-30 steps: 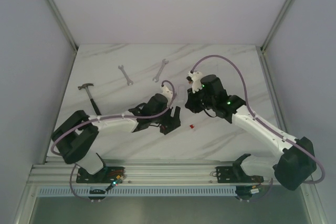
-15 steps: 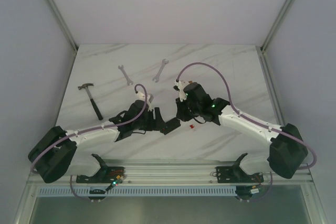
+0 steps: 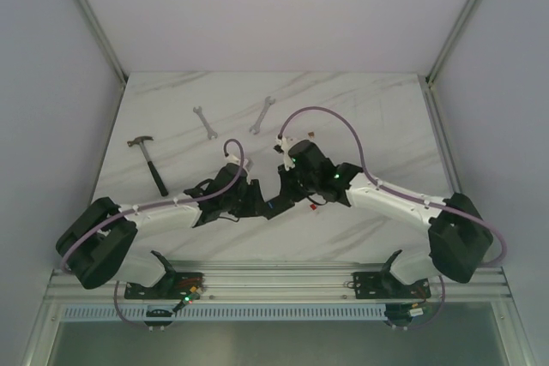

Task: Snap on the fuse box
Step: Move the fuse box base at the center of the board, then install the fuse at the fuse box base.

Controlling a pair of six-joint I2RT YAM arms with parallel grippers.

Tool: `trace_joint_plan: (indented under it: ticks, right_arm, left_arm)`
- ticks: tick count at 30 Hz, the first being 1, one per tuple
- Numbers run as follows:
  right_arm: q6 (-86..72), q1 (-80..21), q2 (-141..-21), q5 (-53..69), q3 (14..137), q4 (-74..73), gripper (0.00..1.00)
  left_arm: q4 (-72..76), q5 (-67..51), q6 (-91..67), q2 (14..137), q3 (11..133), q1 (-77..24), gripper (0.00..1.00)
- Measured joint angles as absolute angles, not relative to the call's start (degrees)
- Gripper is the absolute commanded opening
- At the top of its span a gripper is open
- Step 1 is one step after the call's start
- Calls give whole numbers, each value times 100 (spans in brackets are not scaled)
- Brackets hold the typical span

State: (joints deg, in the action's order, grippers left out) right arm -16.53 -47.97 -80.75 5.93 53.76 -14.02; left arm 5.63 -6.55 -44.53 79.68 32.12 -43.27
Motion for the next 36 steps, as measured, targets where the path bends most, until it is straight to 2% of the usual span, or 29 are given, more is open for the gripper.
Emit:
trace_joint_plan:
  ticks: [5, 14, 19, 36]
  right_arm:
    - [-1806, -5019, -8350, 434, 5380, -1387, 0]
    - [-2268, -5422, -8781, -351, 5686, -1608, 0]
    - [-2521, -5516, -8945, -676, 5835, -1616, 0]
    - [-2788, -5756, -9295, -1199, 6051, -1697, 0]
  left_arm:
    - [364, -659, -4431, 7968, 3315, -4215, 51]
    - [137, -661, -4362, 7966, 3417, -4178, 58]
    - [60, -661, -4368, 7826, 3417, -4143, 58]
    - [819, -1157, -4974, 7684, 2858, -3708, 49]
